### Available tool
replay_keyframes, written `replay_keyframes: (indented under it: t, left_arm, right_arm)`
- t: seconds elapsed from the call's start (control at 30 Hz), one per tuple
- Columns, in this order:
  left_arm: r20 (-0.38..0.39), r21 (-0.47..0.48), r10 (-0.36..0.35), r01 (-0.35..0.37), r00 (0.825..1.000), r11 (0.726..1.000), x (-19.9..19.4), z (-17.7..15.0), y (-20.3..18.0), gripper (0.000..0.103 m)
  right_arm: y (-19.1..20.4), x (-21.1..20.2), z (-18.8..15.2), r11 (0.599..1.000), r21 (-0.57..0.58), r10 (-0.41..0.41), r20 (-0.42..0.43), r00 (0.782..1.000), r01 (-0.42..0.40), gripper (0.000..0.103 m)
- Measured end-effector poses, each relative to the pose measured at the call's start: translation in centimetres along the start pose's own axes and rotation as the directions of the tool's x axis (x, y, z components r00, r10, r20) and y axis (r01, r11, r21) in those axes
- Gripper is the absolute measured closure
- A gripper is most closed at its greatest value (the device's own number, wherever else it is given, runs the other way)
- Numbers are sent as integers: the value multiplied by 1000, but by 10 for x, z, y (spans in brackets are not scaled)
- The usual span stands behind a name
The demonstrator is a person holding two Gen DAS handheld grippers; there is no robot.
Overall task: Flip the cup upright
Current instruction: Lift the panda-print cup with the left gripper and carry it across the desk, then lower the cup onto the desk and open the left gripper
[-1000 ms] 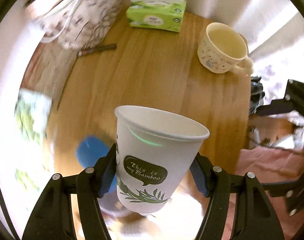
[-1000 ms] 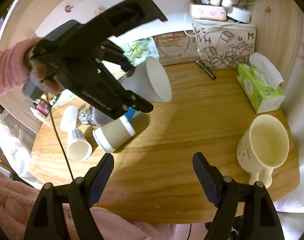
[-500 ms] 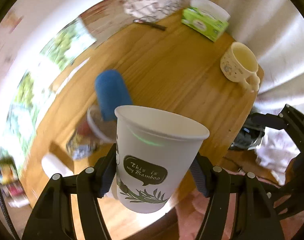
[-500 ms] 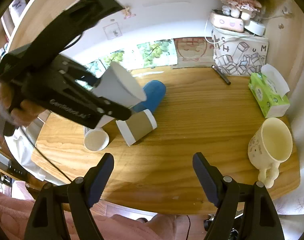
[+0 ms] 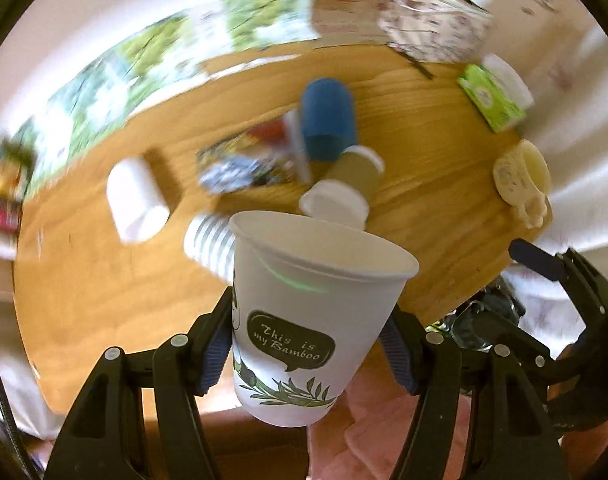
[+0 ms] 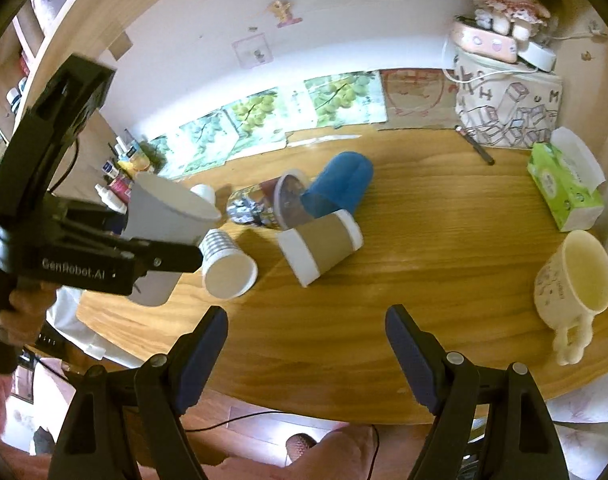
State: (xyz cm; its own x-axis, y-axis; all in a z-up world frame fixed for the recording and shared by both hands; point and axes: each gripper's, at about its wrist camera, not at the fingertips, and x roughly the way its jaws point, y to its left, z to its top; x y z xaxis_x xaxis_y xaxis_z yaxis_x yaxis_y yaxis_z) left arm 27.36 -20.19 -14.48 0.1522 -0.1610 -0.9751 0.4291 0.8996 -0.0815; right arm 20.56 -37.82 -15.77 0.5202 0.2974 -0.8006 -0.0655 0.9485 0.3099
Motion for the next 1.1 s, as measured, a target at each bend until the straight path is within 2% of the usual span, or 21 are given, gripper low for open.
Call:
replay_keyframes:
  t: [0.23, 0.47, 0.7, 1.1]
  left_arm:
    - [8, -165, -9, 10, 1000, 986, 2, -32, 36, 34]
    - [-4, -291, -49, 46, 999, 956, 18, -51, 58, 34]
    - [-43, -366, -107, 84, 993, 927, 52, -56, 71, 33]
    - [-111, -410, -147, 90, 983, 908, 94, -58, 82, 33]
  right_arm:
    - [24, 12, 2, 997, -14, 71, -45, 996, -72, 21]
    - [47, 32, 2, 994, -59, 81, -116, 990, -88, 21]
    - [59, 54, 6, 990, -95, 85, -178, 980, -103, 21]
    - [56, 84, 13, 990, -103, 63, -266, 962, -94, 21]
